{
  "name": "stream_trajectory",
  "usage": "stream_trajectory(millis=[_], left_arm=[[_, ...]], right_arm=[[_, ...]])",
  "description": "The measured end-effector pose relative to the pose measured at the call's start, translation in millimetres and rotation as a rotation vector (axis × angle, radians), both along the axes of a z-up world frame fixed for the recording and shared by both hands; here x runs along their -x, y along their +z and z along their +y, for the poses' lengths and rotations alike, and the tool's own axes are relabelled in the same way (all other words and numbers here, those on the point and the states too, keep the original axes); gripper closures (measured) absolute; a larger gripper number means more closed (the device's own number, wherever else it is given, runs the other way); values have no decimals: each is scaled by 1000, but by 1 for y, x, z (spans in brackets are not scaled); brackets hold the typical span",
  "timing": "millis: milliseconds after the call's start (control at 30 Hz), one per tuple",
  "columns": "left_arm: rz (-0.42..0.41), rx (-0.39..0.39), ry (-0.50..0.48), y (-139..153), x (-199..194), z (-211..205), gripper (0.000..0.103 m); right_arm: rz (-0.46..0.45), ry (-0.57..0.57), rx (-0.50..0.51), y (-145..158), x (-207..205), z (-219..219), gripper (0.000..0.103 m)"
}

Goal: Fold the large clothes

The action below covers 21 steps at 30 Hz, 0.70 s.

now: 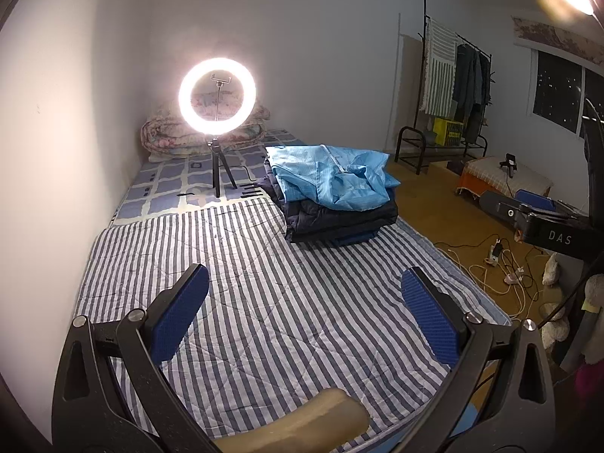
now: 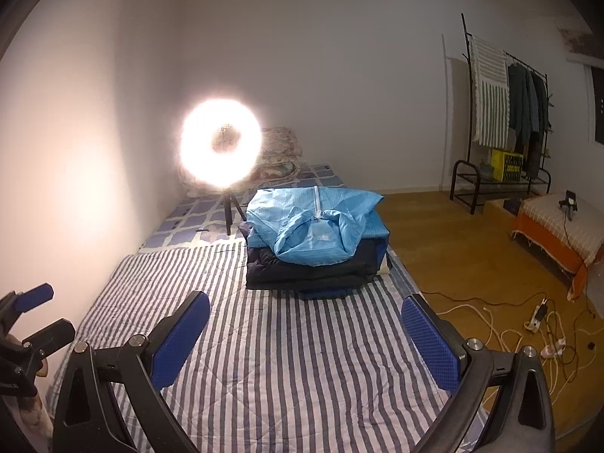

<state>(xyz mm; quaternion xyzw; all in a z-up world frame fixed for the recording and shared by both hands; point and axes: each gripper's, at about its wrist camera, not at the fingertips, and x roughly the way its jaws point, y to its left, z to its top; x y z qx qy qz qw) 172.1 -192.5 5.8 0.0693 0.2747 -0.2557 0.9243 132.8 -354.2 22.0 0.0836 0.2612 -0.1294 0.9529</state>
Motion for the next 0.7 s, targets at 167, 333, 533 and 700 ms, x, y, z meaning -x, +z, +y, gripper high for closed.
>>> stream_trajectory(millis=[167, 333, 533, 700], left_arm=[[-6, -4, 0, 0, 2, 1, 0], [-9, -8, 0, 0, 3, 1, 0], [-11, -12, -2, 0, 3, 0, 0], [-13, -19, -14, -1, 4, 0, 0]], right_arm=[[4, 7, -12, -2, -2, 0, 0], [10, 9, -12, -4, -3, 2, 0], [12, 8, -16, -5, -4, 2, 0], [18, 7, -20, -8, -3, 5, 0]])
